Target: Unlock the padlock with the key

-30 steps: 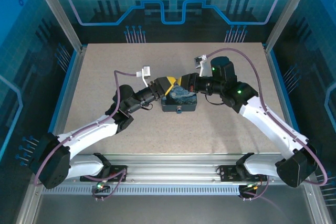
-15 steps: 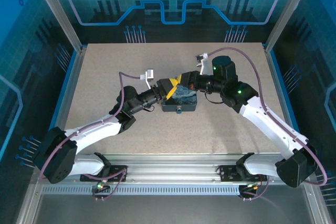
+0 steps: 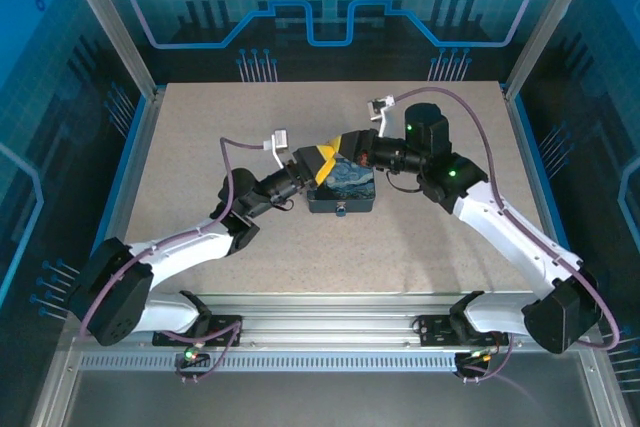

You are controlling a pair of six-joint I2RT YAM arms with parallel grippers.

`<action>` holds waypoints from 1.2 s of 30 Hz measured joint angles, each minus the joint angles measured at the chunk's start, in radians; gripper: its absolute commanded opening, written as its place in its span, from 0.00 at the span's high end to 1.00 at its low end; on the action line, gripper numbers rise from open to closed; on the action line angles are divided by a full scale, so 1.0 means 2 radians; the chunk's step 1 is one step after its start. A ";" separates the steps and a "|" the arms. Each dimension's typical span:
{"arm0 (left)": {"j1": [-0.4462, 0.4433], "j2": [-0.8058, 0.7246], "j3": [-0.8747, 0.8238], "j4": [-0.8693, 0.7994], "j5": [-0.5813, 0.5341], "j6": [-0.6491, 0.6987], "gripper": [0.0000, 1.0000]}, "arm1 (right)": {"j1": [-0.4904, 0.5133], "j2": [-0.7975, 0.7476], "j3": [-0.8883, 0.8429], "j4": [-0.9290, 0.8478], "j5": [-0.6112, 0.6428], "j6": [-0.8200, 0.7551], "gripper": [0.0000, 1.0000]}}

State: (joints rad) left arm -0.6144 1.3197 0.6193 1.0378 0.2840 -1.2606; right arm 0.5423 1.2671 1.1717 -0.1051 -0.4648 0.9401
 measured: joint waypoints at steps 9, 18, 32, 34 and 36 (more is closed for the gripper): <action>0.001 0.002 -0.010 0.045 -0.001 -0.012 0.18 | 0.000 0.010 -0.019 0.017 -0.009 0.013 1.00; 0.005 0.002 -0.021 0.060 -0.002 -0.012 0.25 | -0.001 0.010 -0.041 0.019 -0.008 0.016 1.00; 0.011 0.001 -0.027 0.058 -0.017 -0.012 0.26 | -0.003 0.001 -0.060 0.019 -0.024 0.016 1.00; 0.011 0.001 -0.027 0.058 -0.017 -0.012 0.25 | -0.003 0.001 -0.062 0.019 -0.026 0.015 1.00; 0.011 0.002 -0.027 0.058 -0.017 -0.012 0.24 | -0.003 0.001 -0.062 0.019 -0.026 0.014 1.00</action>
State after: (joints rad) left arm -0.5915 1.3243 0.5644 1.1534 0.2508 -1.2854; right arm 0.5354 1.2686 1.0470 -0.0677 -0.5171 0.9676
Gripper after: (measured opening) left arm 0.753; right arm 0.063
